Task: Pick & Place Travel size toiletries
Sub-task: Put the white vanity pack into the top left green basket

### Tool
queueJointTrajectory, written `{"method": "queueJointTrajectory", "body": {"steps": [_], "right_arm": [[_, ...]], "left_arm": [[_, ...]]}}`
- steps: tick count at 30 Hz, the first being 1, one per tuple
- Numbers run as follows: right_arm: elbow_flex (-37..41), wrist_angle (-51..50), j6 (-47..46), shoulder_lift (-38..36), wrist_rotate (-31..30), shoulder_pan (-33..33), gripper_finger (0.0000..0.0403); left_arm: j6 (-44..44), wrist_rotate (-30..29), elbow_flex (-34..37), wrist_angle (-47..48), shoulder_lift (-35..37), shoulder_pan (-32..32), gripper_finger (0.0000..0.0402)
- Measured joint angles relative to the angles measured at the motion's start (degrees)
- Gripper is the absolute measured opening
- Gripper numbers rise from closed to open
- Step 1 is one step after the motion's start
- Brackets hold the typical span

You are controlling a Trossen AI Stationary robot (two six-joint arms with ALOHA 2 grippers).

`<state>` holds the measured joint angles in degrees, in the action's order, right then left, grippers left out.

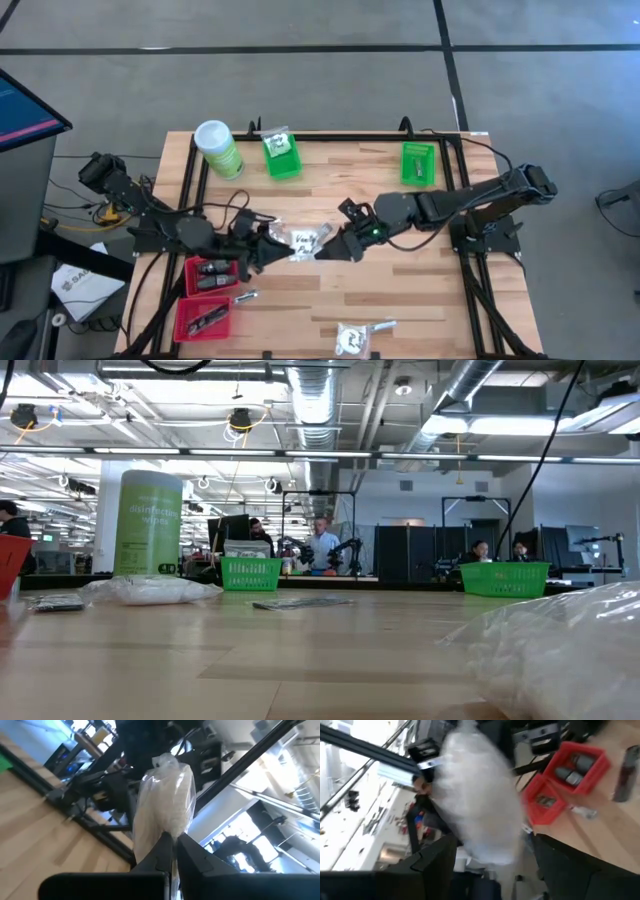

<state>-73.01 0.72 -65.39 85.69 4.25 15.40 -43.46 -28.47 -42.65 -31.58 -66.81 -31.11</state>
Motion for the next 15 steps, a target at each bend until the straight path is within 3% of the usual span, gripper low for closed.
{"method": "queueJointTrajectory", "body": {"steps": [10, 15], "right_arm": [[0.00, -0.25, 1.62, -0.02, -1.77, -0.04, 0.0249], [0.00, 0.32, 2.96, -0.02, -1.81, 0.31, 0.0192]], "left_arm": [[-0.05, 0.65, 0.00, -2.03, 0.00, 0.00, 0.0000], [-0.16, -0.26, 0.00, -2.71, 0.00, 0.99, 0.0001]]}}
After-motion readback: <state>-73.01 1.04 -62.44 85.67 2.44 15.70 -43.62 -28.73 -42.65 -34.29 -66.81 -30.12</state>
